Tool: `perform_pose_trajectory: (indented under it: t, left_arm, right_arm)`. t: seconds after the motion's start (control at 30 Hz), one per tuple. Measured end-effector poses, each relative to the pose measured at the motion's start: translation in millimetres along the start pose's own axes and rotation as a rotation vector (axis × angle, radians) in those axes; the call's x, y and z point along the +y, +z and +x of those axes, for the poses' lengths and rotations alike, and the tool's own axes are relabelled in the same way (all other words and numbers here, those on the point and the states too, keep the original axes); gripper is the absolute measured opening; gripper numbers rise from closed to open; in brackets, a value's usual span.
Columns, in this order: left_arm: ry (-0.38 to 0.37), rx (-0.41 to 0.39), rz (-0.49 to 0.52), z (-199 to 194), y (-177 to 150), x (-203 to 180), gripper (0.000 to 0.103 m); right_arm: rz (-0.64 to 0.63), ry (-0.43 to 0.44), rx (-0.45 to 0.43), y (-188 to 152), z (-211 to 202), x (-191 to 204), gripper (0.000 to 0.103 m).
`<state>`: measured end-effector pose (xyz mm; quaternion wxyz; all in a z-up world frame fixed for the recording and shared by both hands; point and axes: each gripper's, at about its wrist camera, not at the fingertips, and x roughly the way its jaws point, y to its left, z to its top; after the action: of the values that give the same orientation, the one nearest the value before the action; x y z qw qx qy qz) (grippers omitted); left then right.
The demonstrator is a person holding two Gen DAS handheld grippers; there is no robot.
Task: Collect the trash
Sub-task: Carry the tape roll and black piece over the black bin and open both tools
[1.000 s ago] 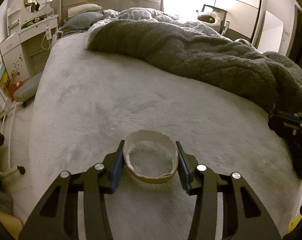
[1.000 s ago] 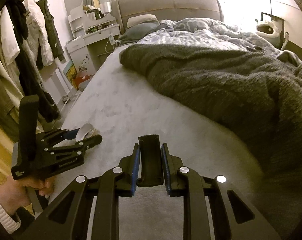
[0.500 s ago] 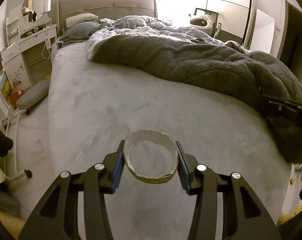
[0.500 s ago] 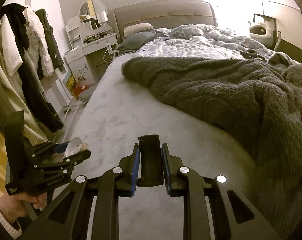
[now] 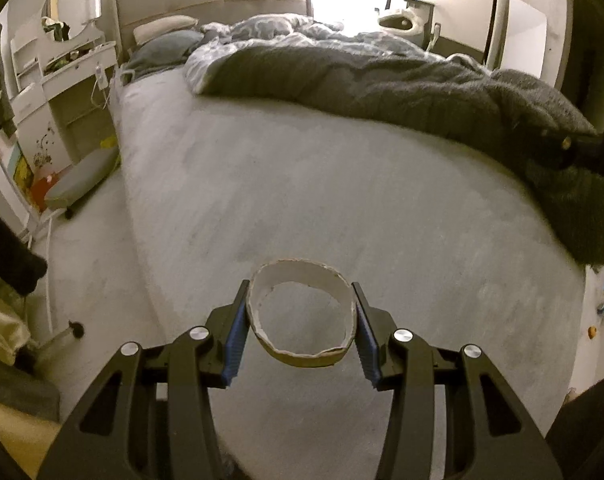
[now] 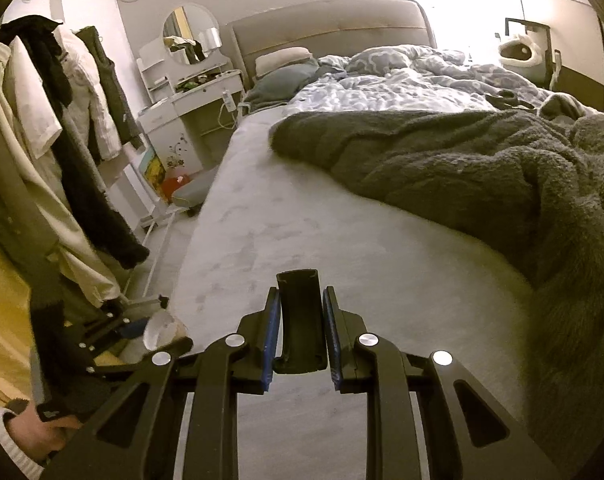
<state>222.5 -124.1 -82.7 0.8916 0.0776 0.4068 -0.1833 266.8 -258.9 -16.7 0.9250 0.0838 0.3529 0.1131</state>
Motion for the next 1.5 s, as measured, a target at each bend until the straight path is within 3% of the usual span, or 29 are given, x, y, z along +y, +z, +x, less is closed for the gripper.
perform_pose_trajectory:
  t: [0.6, 1.03, 1.23, 1.5]
  left_arm:
    - [0.038, 0.169, -0.177, -12, -85, 66, 0.05]
    - [0.107, 0.312, -0.313, -15, -145, 137, 0.05]
    - [0.094, 0.37, -0.374, -17, -169, 157, 0.051]
    - [0.121, 0.343, -0.408, -36, -177, 178, 0.067]
  right_arm:
    - [-0.042, 0.102, 0.046, -36, -4, 99, 0.021]
    - [-0.098, 0.173, 0.116, -46, 38, 171, 0.022]
    - [-0.144, 0.2, 0.15, -53, 55, 202, 0.022]
    - [-0.176, 0.204, 0.214, -67, 83, 232, 0.022]
